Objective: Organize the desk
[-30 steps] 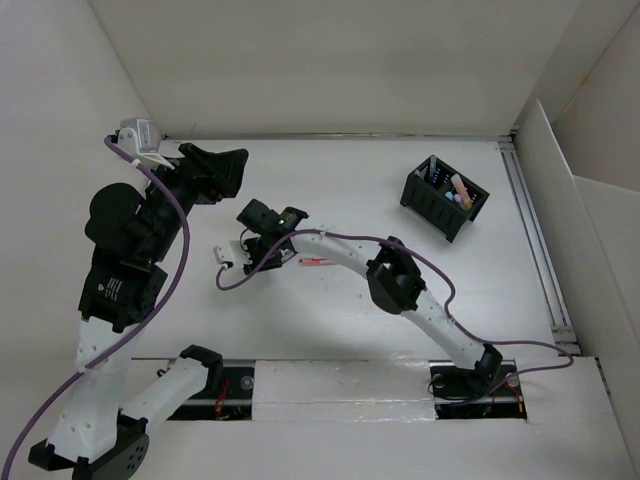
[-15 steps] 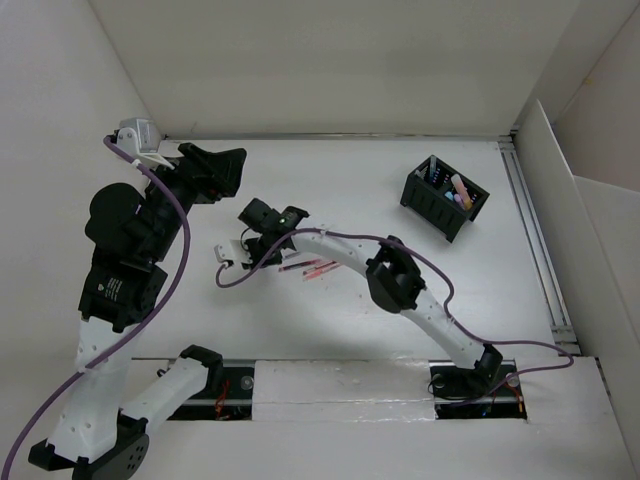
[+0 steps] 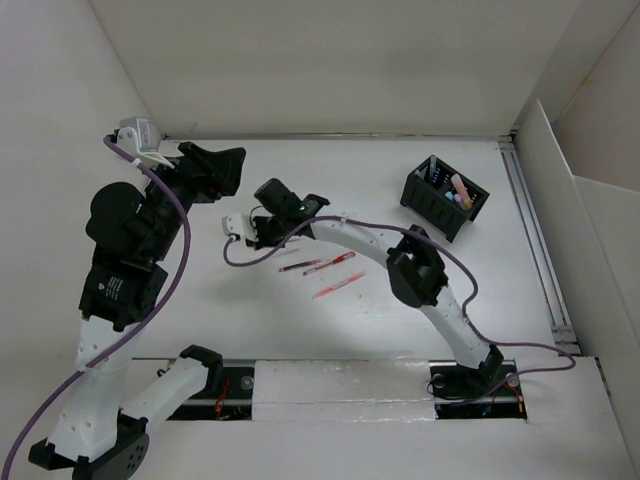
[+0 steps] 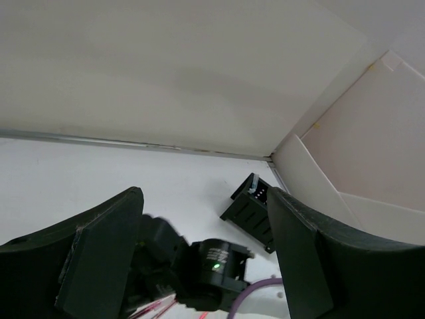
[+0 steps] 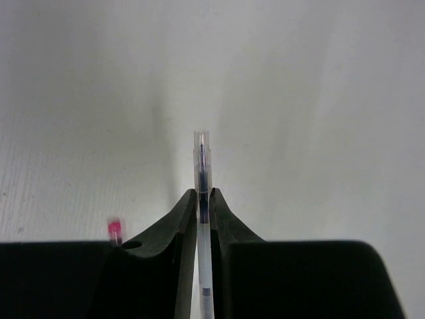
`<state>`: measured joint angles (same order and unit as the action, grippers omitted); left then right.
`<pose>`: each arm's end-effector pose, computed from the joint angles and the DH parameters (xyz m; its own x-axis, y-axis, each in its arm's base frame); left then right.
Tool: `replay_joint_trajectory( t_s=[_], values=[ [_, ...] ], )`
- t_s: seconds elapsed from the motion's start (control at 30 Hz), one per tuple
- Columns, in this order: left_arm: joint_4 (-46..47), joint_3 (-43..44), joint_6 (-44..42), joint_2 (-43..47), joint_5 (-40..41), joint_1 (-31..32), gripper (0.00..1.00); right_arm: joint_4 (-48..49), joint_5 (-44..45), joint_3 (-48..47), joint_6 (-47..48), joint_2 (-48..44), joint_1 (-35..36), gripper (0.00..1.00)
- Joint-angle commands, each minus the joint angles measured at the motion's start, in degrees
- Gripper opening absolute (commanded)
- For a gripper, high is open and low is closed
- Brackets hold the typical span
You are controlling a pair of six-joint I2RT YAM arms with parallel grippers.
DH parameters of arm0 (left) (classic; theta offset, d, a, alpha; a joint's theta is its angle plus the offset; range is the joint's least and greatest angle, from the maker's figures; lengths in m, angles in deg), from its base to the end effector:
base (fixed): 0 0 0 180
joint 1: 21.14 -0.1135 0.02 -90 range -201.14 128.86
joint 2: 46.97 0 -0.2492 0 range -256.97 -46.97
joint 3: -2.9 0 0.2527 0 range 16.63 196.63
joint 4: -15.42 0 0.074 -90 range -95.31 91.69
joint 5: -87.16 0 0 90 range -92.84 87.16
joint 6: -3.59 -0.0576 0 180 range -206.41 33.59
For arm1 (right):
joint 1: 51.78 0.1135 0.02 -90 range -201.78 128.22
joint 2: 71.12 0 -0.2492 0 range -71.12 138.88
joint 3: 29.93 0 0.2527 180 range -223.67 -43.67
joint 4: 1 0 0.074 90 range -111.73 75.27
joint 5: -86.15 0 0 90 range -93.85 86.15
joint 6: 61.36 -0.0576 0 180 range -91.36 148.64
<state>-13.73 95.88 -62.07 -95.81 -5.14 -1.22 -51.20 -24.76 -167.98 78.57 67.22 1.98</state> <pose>0.1538 -0.0582 0.5111 0.0662 -0.4620 -0.8844 0.4436 0.8076 -0.3887 0.3028 0.4478 0.1793 0.3857 -0.6830 -0.6203 -0.9204 -0.2386 -0.3096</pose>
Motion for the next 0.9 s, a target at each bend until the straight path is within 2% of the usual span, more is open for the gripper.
replay_joint_trajectory(
  t_s=[0.0,0.17,0.2,0.27,0.3,0.33,0.4,0.57,0.67,0.87],
  values=[
    [2.9,0.2,-0.9,-0.1,0.7,0.3,0.71,17.0,-3.9,3.5,-6.6,-12.6,-3.3,0.0],
    [2.8,0.0,-0.7,-0.3,0.2,0.3,0.71,33.8,-6.2,17.6,-20.2,-25.0,-10.9,0.0],
    [2.8,-0.5,-0.7,-0.4,0.1,0.3,0.71,41.1,-6.9,23.6,-22.5,-29.3,-12.8,0.0],
    [2.8,-1.4,-0.3,-0.3,-0.5,0.3,0.71,49.0,-9.7,30.3,-30.8,-33.5,-19.6,0.0],
    [2.5,-2.2,-0.3,-0.3,-0.6,0.3,0.71,57.8,-11.0,33.7,-34.0,-37.1,-22.2,0.0],
    [2.4,-2.7,-0.1,-0.3,-1.5,0.3,0.71,61.9,-12.1,39.9,-37.2,-38.7,-27.6,0.0],
    [2.2,-4.0,0.0,-0.4,-1.9,0.3,0.71,70.9,-14.9,44.4,-44.8,-40.9,-33.0,0.0],
    [2.3,-5.9,-0.8,-1.9,-6.8,0.3,0.71,74.9,-17.7,51.7,-49.8,-44.6,-46.8,0.0],
    [2.8,-6.4,-1.0,-4.0,-11.0,0.3,0.71,78.5,-18.9,54.2,-53.8,-44.0,-52.2,0.0],
    [3.9,-6.0,-0.3,-8.6,-19.1,0.3,0.72,89.9,-19.4,57.9,-61.1,-40.4,-58.3,0.0]
  ],
)
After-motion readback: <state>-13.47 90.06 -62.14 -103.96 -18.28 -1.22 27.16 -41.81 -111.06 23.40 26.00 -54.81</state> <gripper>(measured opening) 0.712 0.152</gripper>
